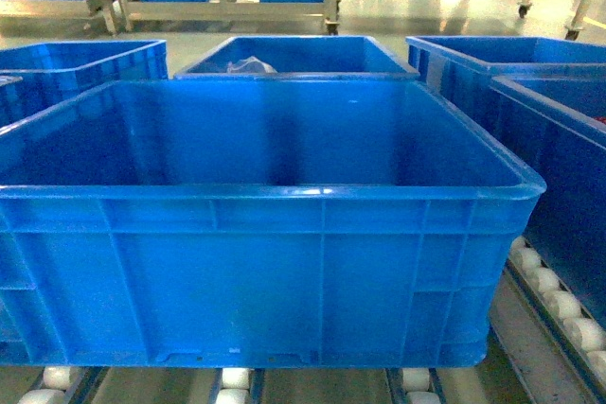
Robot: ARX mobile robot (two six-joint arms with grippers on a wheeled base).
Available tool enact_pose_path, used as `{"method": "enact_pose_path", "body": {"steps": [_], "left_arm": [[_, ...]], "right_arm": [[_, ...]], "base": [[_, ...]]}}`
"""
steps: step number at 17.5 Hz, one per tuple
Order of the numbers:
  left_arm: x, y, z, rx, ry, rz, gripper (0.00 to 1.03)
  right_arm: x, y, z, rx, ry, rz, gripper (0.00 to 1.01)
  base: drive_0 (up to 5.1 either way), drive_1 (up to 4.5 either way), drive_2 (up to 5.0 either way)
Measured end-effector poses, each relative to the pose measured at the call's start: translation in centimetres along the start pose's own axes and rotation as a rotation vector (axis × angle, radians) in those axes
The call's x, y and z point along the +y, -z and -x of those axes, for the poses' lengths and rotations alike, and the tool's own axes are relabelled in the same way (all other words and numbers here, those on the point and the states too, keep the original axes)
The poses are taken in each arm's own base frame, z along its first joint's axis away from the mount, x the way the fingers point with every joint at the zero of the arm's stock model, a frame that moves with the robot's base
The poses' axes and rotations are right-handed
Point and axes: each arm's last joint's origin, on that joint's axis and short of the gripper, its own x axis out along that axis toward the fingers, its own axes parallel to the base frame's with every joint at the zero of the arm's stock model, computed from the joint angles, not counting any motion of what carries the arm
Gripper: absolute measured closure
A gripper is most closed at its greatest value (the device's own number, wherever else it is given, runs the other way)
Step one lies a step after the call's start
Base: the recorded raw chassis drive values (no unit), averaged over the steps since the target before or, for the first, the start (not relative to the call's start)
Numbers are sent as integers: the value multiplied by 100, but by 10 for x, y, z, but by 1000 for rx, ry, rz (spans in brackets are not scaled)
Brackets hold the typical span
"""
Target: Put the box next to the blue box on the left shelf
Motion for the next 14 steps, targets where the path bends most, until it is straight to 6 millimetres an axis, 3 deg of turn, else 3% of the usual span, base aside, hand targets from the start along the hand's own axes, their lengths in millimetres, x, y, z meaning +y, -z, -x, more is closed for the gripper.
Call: {"method": "enact_pose_path", "body": {"steps": [6,14], "left_arm": [[0,0,0,0,0,-1,3],[0,0,0,0,0,0,5]], "right_arm": [[0,0,0,0,0,0,1],[0,0,0,0,0,0,3]], "base": [[0,0,0],[0,0,0]]}}
